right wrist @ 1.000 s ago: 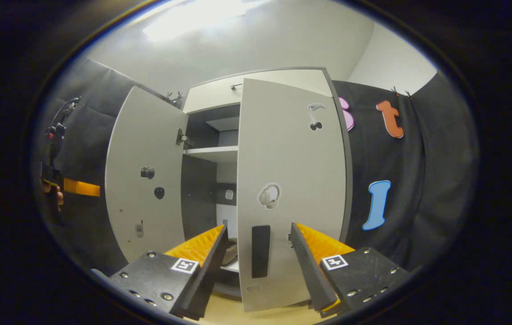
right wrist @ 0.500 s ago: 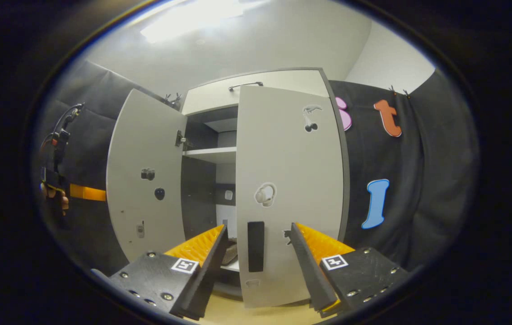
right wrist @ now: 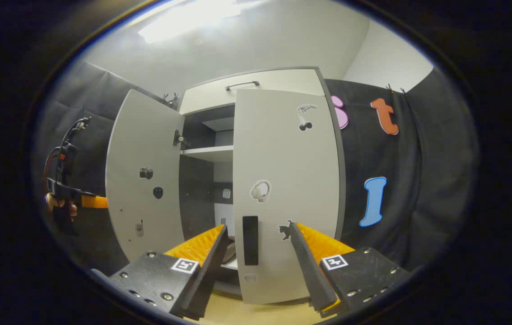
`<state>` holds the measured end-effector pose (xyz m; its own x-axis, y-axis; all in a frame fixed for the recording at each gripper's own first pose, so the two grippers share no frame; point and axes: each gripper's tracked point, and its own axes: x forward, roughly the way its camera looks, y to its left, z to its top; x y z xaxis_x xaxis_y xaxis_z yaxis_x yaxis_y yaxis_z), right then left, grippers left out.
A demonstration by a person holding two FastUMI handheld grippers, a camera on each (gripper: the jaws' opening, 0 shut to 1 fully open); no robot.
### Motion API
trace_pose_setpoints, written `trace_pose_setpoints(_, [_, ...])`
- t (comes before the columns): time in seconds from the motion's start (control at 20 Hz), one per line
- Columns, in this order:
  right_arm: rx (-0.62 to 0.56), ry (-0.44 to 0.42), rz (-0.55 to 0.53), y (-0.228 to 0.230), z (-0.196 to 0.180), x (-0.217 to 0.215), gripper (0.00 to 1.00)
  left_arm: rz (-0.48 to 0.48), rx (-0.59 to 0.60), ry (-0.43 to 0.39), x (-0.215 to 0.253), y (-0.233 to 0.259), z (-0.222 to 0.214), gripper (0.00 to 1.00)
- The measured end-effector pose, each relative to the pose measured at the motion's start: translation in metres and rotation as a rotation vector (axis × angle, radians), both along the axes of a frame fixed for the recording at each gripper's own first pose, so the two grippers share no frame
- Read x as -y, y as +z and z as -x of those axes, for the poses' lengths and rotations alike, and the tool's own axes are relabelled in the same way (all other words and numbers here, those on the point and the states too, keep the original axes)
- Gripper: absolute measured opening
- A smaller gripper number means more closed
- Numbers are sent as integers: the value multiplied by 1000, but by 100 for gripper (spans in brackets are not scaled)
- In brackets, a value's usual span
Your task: Grab one shoe with the right hand and put it into the shoe cabinet, grab the other shoe with the left hand and put it into the shoe cabinet; then close the right door with the right hand and the left door with the left hand.
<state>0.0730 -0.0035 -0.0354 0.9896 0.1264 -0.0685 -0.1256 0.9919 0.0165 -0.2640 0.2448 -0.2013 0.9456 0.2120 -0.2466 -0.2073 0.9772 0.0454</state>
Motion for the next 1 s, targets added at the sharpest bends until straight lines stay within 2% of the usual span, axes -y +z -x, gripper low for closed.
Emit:
trace_pose_setpoints(0.05, [-1, -1, -1, -1, 0, 0, 84, 2, -14, -1, 0, -1, 3, 71])
trace_pose_setpoints(0.1, [-2, 0, -3, -1, -1, 0, 84, 5, -9, -1, 0, -2, 3, 77])
trace_pose_setpoints(0.2, [1, -3, -3, -1, 0, 2, 84, 1, -14, -4, 0, -3, 1, 77])
trace_pose_setpoints(0.25, [2, -4, -3, -1, 2, 2, 84, 1, -11, -5, 0, -3, 2, 72])
trace_pose_setpoints(0.3, [0, -5, -2, -2, 2, 2, 84, 0, -12, -6, 0, -2, 2, 74])
trace_pose_setpoints(0.35, [-3, -5, -3, -3, 1, 3, 84, 3, -12, -4, 0, -3, 3, 72])
trace_pose_setpoints(0.7, [-11, -26, -6, -8, 2, 13, 84, 42, 5, 12, -6, -1, 7, 80])
trace_pose_setpoints(1.0, [-24, -34, -27, -14, -3, 16, 84, 46, 24, 48, -22, 3, 7, 72])
